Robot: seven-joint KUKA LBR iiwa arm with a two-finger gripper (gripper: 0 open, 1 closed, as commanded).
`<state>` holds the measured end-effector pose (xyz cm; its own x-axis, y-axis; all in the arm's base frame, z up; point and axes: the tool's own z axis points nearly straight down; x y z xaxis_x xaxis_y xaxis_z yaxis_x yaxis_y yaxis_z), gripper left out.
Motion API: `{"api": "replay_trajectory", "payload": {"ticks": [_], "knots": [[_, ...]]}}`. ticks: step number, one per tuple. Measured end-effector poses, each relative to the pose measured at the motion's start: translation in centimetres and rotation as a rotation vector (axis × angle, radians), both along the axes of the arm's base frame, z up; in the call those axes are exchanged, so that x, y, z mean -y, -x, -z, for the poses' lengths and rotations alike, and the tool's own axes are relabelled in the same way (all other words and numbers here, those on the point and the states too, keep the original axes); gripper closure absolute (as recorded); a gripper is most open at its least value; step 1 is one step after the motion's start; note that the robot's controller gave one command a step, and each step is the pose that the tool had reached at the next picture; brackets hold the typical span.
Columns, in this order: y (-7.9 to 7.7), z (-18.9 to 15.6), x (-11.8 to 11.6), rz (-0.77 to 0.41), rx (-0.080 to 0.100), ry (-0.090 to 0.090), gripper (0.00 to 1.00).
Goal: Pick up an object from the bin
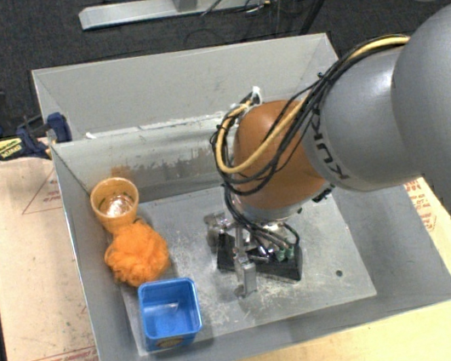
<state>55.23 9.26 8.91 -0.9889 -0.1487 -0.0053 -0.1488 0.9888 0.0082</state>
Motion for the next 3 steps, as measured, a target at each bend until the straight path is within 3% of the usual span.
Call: {"api": "replay_trajectory", "payload": {"ticks": [1,2,3], "knots": [[0.0,0.5,2.9,0.195,0.001,0.002,0.0],[-0.9,0.4,4.5,-0.051,0.002,0.002,0.0],[-1.0,1.1,7.3,-0.212,0.008,-0.001,0.0]]}}
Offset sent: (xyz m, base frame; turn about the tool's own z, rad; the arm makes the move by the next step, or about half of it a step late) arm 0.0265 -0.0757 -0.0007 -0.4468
